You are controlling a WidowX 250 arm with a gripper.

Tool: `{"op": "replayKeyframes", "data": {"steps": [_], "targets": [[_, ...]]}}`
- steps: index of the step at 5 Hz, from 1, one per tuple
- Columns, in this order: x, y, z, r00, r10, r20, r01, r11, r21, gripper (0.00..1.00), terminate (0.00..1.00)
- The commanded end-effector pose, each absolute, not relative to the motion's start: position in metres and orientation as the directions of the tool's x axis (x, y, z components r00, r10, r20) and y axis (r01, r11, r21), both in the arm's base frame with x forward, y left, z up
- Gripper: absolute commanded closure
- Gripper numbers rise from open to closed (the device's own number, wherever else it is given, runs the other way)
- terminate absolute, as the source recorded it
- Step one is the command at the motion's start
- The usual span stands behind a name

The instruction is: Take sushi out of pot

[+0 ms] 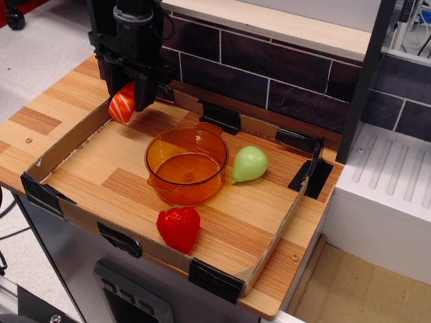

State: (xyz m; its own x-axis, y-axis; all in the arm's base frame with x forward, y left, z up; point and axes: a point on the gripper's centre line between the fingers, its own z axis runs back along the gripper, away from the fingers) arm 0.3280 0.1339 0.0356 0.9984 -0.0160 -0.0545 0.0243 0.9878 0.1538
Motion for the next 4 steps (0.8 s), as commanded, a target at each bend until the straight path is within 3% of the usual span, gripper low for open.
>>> {"op": "replayKeyframes", "data": {"steps": [1, 2, 4], "targets": [[0.333, 0.138, 0.056, 0.998, -0.048, -0.038, 0.054, 0.980, 0.192, 0.00, 0.00], [0.330, 0.137, 0.085, 0.994, -0.099, -0.036, 0.104, 0.979, 0.174, 0.00, 0.00], [0.309, 0.126, 0.174, 0.982, -0.181, 0.059, 0.179, 0.983, 0.045, 0.00, 0.00]]}}
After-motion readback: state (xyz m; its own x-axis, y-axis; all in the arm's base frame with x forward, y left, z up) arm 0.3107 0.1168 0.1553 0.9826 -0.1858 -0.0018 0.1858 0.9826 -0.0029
